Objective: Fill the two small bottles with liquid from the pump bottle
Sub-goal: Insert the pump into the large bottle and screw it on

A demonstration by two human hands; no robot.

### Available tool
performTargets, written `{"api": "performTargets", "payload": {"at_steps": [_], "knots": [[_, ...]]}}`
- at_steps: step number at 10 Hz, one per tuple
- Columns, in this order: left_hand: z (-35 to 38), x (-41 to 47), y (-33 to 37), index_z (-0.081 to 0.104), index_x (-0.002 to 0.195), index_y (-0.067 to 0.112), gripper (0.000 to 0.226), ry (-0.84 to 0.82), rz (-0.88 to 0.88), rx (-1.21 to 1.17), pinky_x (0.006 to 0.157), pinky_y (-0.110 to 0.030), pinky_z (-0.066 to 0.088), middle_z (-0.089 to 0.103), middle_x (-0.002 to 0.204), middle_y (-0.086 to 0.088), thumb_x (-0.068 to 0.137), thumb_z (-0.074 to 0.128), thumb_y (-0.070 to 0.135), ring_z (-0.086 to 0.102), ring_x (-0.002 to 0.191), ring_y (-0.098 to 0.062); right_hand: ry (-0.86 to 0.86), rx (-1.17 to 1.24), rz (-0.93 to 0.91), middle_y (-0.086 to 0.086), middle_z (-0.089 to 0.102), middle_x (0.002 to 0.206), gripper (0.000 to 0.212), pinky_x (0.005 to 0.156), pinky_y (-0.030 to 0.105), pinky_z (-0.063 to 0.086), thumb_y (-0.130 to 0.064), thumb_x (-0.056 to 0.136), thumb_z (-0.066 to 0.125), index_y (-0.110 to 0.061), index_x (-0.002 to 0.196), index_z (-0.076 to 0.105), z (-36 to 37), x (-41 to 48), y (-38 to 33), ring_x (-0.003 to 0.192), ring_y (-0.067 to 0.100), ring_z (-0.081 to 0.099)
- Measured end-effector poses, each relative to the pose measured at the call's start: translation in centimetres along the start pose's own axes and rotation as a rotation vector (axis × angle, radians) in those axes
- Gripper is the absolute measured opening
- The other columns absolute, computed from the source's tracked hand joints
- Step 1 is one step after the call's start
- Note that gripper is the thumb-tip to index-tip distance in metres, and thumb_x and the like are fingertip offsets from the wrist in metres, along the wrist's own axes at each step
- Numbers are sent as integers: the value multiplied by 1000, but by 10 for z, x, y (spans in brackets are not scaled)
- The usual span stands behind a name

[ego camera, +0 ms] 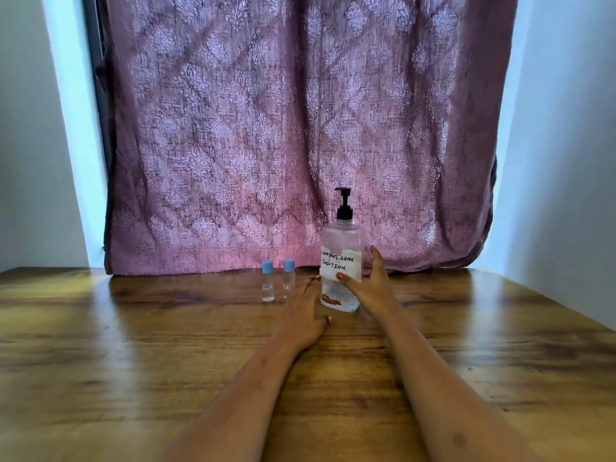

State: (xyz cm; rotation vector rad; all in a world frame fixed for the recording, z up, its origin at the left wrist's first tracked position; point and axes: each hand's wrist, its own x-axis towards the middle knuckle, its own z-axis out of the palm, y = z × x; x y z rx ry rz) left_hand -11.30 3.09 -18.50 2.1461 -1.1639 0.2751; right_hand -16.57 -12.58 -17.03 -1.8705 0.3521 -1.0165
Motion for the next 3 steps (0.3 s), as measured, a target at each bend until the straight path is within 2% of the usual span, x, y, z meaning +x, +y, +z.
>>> {"api": "performTargets", "payload": {"at_steps": [1,2,3], "knots": [[-7,0,-5,24,146,16,69,61,-63,-23,117,-37,17,23,155,-3,86,57,22,17,143,-24,13,-30,-22,6,36,147,95,101,41,42,-32,75,75,-24,147,14,-1,0,-9,128,24,43],[-9,14,-15,32,142,12,64,164,-50,-17,115,-40,23,31,151,-8,83,55,20,23,141,-27,99,66,-37,10,37,145,84,97,44,46,-36,79,70,-26,145,18,-6,13,-12,129,28,42],[-25,38,-20,44,136,9,56,349,60,48,110,-37,29,45,142,-9,81,54,12,39,131,-27,174,150,-3,13,35,145,66,85,29,44,-34,90,56,-21,145,22,-10,30,-31,130,29,39]]}}
